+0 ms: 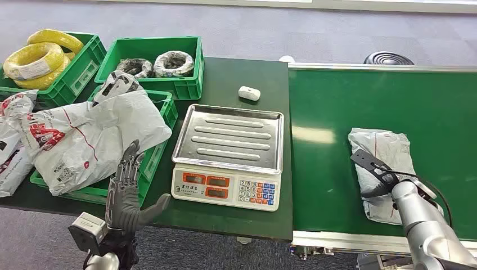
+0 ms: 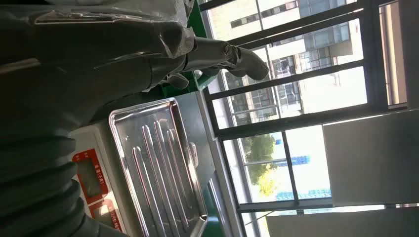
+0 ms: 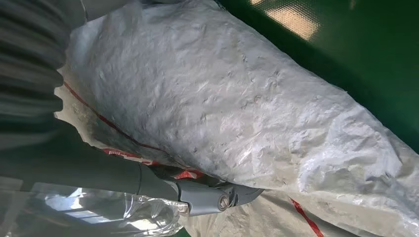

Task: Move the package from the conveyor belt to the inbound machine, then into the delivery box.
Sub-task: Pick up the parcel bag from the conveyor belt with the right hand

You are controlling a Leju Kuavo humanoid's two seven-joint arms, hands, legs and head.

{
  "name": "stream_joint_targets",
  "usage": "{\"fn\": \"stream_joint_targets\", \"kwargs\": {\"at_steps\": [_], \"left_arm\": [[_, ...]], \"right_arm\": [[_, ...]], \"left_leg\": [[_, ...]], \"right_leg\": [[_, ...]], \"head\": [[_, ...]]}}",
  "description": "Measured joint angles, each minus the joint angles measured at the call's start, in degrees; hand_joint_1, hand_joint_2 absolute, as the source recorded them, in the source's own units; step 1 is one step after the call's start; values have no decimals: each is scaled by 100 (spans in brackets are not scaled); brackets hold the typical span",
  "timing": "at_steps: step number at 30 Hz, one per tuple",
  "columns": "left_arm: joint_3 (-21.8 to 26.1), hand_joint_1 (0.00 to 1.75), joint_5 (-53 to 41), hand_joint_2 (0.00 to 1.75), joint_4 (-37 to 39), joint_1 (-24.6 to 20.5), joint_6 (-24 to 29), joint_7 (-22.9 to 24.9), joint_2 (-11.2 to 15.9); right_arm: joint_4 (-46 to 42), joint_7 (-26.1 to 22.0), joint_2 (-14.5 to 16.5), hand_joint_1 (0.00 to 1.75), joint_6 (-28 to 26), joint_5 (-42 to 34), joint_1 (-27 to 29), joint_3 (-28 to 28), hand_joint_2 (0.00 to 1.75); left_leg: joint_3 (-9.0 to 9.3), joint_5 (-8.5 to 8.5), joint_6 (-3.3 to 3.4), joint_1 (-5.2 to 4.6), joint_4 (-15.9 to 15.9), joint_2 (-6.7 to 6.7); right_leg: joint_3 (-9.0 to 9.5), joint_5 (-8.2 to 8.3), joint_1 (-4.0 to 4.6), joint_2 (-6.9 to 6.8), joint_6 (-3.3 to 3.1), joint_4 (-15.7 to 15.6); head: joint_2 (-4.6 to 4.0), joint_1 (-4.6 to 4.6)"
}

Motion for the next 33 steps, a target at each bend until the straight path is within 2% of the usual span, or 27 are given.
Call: {"fn": "stream_joint_targets", "kwargs": {"at_steps": [1, 2, 3, 4, 12, 16, 19, 24, 28, 30, 33], "left_arm": [[0, 0, 1, 175, 10, -7, 0, 0, 2], [-1, 0, 1, 175, 19, -12, 0, 0, 4], [-1, 0, 1, 175, 35, -21, 0, 0, 7], [-2, 0, 4, 175, 50, -28, 1, 0, 10], [-2, 0, 35, 175, 91, -75, 2, 87, 6], [8, 0, 33, 175, 45, -8, 3, 115, 3], [19, 0, 31, 175, -46, 99, 22, 124, 4], [41, 0, 17, 175, -160, 214, 88, 92, 5], [60, 0, 2, 175, -243, 250, 170, 11, 4], [65, 0, -9, 175, -270, 244, 205, -24, 3], [83, 0, 1, 175, -277, 184, 180, -90, 7]], "right_arm": [[13, 1, 0, 82, 5, 0, -7, 8, 175], [25, 3, 0, 104, 14, 1, -13, 14, 175], [44, 8, 0, 148, 35, 3, -26, 26, 175], [62, 17, 0, 171, 67, 10, -37, 38, 175], [121, 191, -13, 175, 280, 213, -178, 174, 175], [126, 267, 20, 175, -315, 191, -193, 199, 175], [110, 132, 63, 175, -1089, -25, -184, 163, 175], [-72, -551, 168, 175, -2394, -357, -185, 3, 175], [-477, -1731, 417, 175, -3607, -869, -180, -145, 175], [-810, -2327, 568, 175, -3826, -1152, -157, -173, 175], [-1532, -2915, 860, 175, -3495, -1522, -18, -57, 175]], "left_leg": [[0, 0, 0, 0, 0, 0], [0, 0, 0, 0, 0, 0], [1, 0, 0, 0, 0, 0], [2, 0, 0, 0, 0, 0], [5, 0, 0, 0, 0, 0], [2, 0, 0, 0, 0, -1], [-1, 0, 0, 0, 0, -1], [-4, 0, 0, 0, 0, -1], [-2, 2, -2, 1, 0, 2], [-1, 2, -3, 2, -1, 2], [0, 3, -4, 7, -1, 3]], "right_leg": [[0, 0, 0, 0, 0, 0], [1, 0, 0, -1, 0, 0], [1, 0, 0, -1, 0, 0], [2, 0, 0, -1, 0, 0], [6, 0, 0, -1, 0, -2], [6, 0, 0, -2, 0, -1], [3, 0, 0, -1, 0, 0], [1, 0, 1, -1, 0, 1], [-1, 1, 2, 2, -1, 2], [0, 1, 3, 2, -1, 3], [0, 1, 7, 3, -1, 3]], "head": [[0, 0], [0, 0], [0, 0], [0, -1], [1, 1], [1, -1], [1, -1], [1, 1], [1, 0], [1, 1], [1, -1]]}}
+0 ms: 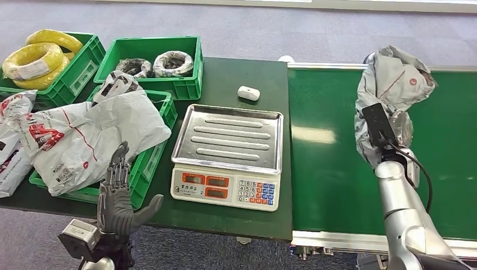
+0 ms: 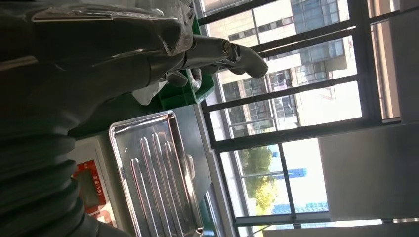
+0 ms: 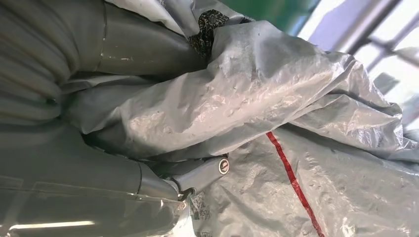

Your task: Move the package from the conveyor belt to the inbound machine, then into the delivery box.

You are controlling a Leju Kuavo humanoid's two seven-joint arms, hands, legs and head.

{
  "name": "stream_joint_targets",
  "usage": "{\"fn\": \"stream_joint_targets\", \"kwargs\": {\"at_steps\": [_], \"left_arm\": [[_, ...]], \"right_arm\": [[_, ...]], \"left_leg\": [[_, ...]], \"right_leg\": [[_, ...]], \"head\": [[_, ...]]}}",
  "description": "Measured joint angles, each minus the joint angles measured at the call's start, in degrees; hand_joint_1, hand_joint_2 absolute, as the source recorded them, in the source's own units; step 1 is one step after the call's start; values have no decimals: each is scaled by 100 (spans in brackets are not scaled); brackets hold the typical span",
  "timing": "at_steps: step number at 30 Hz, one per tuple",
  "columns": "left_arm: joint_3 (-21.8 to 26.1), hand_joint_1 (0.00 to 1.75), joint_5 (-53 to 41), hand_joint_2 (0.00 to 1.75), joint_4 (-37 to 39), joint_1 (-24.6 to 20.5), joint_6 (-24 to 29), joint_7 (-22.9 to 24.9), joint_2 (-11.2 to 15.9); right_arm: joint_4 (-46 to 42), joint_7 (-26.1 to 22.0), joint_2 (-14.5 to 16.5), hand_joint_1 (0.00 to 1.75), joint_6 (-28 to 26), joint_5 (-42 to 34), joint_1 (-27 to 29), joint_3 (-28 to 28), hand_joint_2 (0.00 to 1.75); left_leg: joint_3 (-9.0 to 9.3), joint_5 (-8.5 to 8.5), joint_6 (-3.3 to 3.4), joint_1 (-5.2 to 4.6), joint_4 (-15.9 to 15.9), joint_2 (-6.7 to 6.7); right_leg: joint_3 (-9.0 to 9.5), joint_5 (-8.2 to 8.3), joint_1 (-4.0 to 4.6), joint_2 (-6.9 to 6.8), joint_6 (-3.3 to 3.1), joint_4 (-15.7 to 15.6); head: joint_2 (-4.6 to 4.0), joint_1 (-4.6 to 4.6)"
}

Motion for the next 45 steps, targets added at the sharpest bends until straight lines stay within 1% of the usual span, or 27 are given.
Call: {"fn": "stream_joint_targets", "kwargs": {"at_steps": [2, 4, 6, 8, 10, 13, 16, 18, 21, 22, 25, 26, 28, 32, 37, 42, 44, 45], "left_arm": [[30, 0, 22, 175, 11, -81, -71, -26, 3], [63, 0, 34, 175, 22, -155, -120, -32, 3], [85, 0, 30, 175, 30, -211, -160, -38, 3], [101, 0, 2, 175, 48, -292, -219, -25, 0], [118, 0, -29, 175, 84, -416, -287, 9, -8], [139, 0, -67, 175, 151, -591, -368, 58, -38], [195, 0, -117, 175, 192, -704, -461, 167, -86], [248, 0, -146, 175, 197, -765, -496, 265, -137], [353, 0, -188, 175, 175, -812, -504, 383, -198], [392, 0, -200, 175, 160, -813, -505, 405, -210], [489, 0, -219, 175, 106, -806, -521, 439, -234], [516, 0, -224, 175, 90, -801, -529, 446, -242], [565, 0, -243, 175, 55, -778, -532, 453, -257], [660, 0, -310, 175, -68, -666, -504, 486, -292], [728, 0, -440, 175, -143, -603, -553, 563, -329], [737, 0, -749, 175, -142, -606, -605, 614, -340], [719, 0, -981, 175, -112, -631, -599, 651, -340], [695, 0, -1142, 175, -69, -669, -585, 682, -339]], "right_arm": [[-536, -92, 191, 175, 288, -160, 132, 189, 175], [-997, -59, 339, 175, 454, -241, 235, 403, 175], [-1341, -141, 458, 175, 741, -303, 285, 602, 175], [-1586, -252, 597, 175, 1210, -309, 288, 842, 175], [-1775, -244, 788, 175, 1689, -262, 265, 1163, 175], [-1924, -163, 1103, 175, 2181, -167, 205, 1648, 175], [-1923, -157, 1345, 175, 2654, -46, 66, 2154, 175], [-1856, -158, 1476, 175, 2831, -1, -48, 2485, 175], [-1691, -159, 1648, 175, 2893, 11, -210, 2857, 175], [-1632, -159, 1686, 166, 2893, 10, -255, 2932, 175], [-1481, -149, 1754, 35, 2886, 1, -347, 3079, 175], [-1439, -111, 1768, 0, 2865, 16, -370, 3114, 175], [-1348, 102, 1792, 0, 2763, 114, -416, 3174, 175], [-1119, 788, 1838, 0, 2437, 404, -519, 3254, 175], [-815, 1169, 1854, 0, 2335, 552, -621, 3271, 175], [-688, 1251, 1854, 0, 2290, 540, -622, 3255, 175], [-707, 1074, 1853, 0, 2260, 327, -572, 3199, 175], [-762, 912, 1852, 0, 2243, 148, -513, 3144, 175]], "left_leg": [[1, 1, -2, 2, 0, 0], [-1, 2, -3, 4, 0, -2], [-3, 2, -4, 4, -1, -2], [-4, 2, -4, 4, -1, 7], [-1, 3, -5, 4, -1, 19], [1, 5, -8, 6, -1, 18], [0, 6, -9, 8, -1, 20], [-1, 6, -10, 8, -1, 23], [-2, 6, -10, 8, -1, 17], [-2, 6, -10, 8, -1, 16], [-3, 6, -9, 7, -1, 16], [-3, 6, -9, 7, -1, 16], [-3, 6, -9, 7, -1, 15], [-3, 6, -9, 7, -1, 15], [-3, 6, -10, 7, -1, 10], [-2, 6, -10, 7, -1, 7], [-2, 6, -10, 7, 0, 7], [-2, 6, -9, 7, 0, 5]], "right_leg": [[-1, 0, 1, 0, 0, 0], [-1, -1, 2, -2, -1, 0], [0, -1, 2, -2, -1, 1], [-2, 0, 2, 8, -1, 2], [-4, 1, 2, 18, -2, 2], [-4, 1, 3, 17, -3, 3], [-4, 1, 6, 17, -3, 5], [-6, 1, 6, 17, -3, 5], [-6, 0, 5, 16, -3, 5], [-6, 0, 5, 15, -3, 5], [-5, 0, 4, 15, -3, 4], [-5, 0, 4, 15, -3, 3], [-5, 1, 4, 15, -3, 3], [-6, 1, 4, 16, -3, 3], [-6, 1, 5, 15, -3, 4], [-9, 1, 4, 16, -3, 3], [-11, 1, 4, 14, -3, 2], [-11, 1, 4, 11, -3, 2]], "head": [[-1, -1], [-1, 0], [-1, 0], [-1, 2], [-1, 2], [0, 0], [0, 1], [0, 1], [0, 2], [0, 2], [-1, 3], [-1, 3], [-1, 3], [0, 2], [-1, 3], [0, 3], [-1, 2], [-1, 3]]}}
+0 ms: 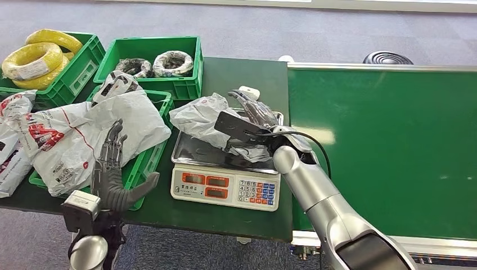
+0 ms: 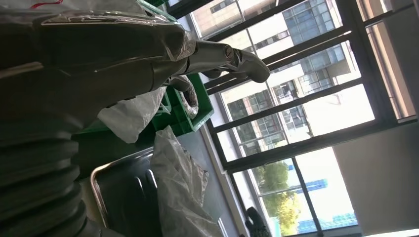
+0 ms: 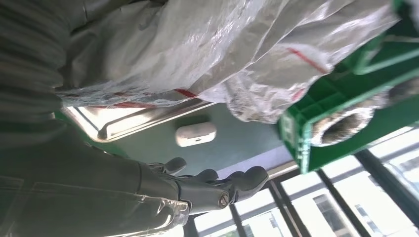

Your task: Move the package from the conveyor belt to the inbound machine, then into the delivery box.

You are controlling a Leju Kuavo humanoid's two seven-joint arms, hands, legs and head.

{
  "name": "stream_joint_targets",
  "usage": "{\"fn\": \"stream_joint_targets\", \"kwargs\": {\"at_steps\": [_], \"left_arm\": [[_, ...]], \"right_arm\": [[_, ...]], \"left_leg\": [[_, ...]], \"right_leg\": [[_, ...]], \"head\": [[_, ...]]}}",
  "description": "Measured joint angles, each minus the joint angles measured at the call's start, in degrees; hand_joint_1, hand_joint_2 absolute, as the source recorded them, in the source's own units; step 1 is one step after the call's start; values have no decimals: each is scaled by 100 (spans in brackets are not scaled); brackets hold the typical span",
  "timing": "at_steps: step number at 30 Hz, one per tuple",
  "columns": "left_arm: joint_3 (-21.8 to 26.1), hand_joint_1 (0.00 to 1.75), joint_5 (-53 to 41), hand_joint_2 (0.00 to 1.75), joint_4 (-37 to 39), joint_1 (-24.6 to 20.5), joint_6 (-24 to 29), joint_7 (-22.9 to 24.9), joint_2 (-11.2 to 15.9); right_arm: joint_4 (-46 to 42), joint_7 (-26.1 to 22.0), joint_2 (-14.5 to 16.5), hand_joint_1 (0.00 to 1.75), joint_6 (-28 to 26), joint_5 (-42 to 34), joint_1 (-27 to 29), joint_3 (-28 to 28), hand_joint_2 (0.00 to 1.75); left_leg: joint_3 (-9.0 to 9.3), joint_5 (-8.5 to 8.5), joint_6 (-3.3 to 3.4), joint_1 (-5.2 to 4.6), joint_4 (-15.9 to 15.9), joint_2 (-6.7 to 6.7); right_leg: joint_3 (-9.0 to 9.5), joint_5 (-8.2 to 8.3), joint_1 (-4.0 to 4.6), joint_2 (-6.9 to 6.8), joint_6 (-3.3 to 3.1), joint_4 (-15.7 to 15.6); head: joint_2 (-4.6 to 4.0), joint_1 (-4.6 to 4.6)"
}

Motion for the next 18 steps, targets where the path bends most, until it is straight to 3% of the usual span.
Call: {"fn": "stream_joint_targets", "kwargs": {"at_steps": [6, 14, 18], "left_arm": [[-215, 0, -619, 175, 582, -582, 189, 124, 31], [-580, 0, -785, 175, 1646, -1710, 442, 344, 201], [-750, 0, -912, 175, 2141, -2210, 503, 527, 280]], "right_arm": [[-930, -757, 18, 0, 6, -1457, 537, -556, 175], [-2241, -802, -132, 0, 334, -2536, 1330, -1178, 175], [-2621, -911, -355, 0, 153, -2758, 1650, -1413, 175]], "left_leg": [[0, 0, 0, 0, 1, -9], [1, 1, 0, 0, 2, -8], [0, 1, 0, 0, 2, -9]], "right_leg": [[2, 0, 0, -8, 0, 0], [2, 2, 0, -7, 0, 0], [3, 2, -1, -8, 0, 0]], "head": [[0, -1], [1, -1], [0, -1]]}}
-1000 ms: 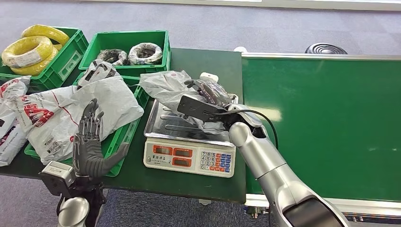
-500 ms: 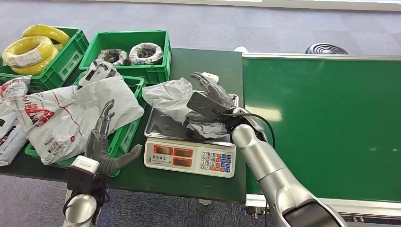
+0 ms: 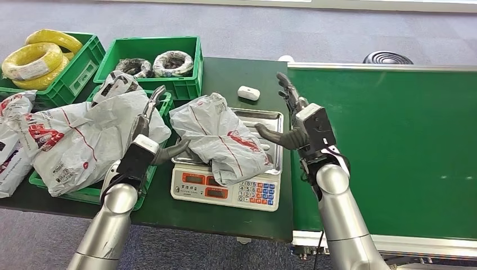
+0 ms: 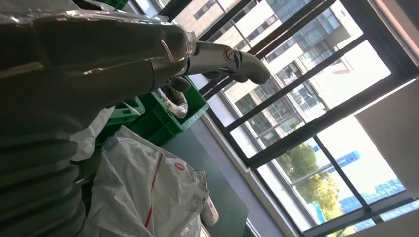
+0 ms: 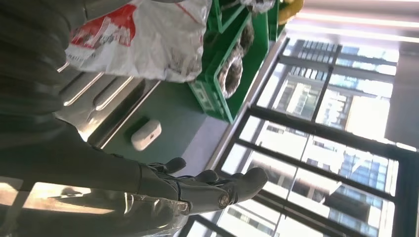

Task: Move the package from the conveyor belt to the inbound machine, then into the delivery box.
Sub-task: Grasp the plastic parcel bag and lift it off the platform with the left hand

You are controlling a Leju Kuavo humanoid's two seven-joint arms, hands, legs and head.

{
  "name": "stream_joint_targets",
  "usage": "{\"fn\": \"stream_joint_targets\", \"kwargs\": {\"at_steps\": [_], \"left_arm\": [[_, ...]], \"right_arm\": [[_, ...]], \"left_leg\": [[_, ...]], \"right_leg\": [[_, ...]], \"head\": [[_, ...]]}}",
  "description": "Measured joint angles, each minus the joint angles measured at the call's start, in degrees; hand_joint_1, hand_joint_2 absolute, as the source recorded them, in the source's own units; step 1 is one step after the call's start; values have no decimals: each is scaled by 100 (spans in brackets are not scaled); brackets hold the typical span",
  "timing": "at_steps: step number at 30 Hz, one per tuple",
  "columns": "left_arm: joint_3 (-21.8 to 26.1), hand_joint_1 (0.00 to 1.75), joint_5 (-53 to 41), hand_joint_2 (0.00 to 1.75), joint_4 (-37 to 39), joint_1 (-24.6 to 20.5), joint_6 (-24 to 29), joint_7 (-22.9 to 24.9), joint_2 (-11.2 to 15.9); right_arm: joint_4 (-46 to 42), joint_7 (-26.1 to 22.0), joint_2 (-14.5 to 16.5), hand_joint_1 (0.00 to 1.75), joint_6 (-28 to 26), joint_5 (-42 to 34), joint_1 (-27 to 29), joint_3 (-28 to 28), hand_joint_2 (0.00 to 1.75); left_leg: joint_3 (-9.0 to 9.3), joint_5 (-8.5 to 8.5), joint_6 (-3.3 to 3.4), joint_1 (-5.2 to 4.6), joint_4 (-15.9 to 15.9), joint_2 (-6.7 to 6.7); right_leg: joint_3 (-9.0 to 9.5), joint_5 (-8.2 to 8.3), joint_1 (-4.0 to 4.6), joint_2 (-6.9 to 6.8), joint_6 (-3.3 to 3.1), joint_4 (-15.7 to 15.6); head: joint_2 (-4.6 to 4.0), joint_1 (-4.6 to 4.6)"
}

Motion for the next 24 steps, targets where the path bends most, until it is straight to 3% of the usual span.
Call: {"fn": "stream_joint_targets", "kwargs": {"at_steps": [5, 11, 13, 15, 17, 24], "left_arm": [[-239, 0, -345, 175, 618, -435, -49, 347, 53], [-704, 0, -1125, 175, 2342, -1279, -756, 1247, 32], [-843, 54, -1254, 175, 2865, -1543, -1029, 1396, -30], [-980, 134, -1385, 175, 3355, -1770, -1274, 1498, -87], [-1093, 165, -1480, 175, 3734, -1910, -1404, 1537, -124], [-1275, 172, -1556, 175, 4350, -2212, -1366, 1466, -148]], "right_arm": [[-496, -313, -185, 0, -675, -66, 414, -287, 175], [-1654, -722, -323, 0, -1680, 7, 1401, -829, 175], [-1905, -726, -371, 0, -1757, 47, 1626, -977, 175], [-2113, -730, -400, 0, -1820, 82, 1848, -1112, 175], [-2292, -763, -404, 0, -1863, 92, 2069, -1228, 175], [-2596, -843, -363, 0, -1837, 183, 2424, -1378, 175]], "left_leg": [[3, -1, 0, 1, 3, -2], [-3, -1, 0, 0, 3, -4], [-2, -1, 0, 0, 3, 3], [-2, -1, 1, 0, 3, -2], [-2, -1, 1, 0, 3, -4], [17, -2, 0, 0, -1, -1]], "right_leg": [[-9, -1, -1, -3, -1, -4], [-2, -2, 0, -5, -3, -2], [-4, 0, -1, 3, -3, -3], [-1, 0, -2, 0, -3, -4], [2, 0, -2, -1, -3, -4], [23, -1, 0, 0, -3, -4]], "head": [[1, -1], [1, -1], [1, -1], [1, -1], [1, -1], [1, -1]]}}
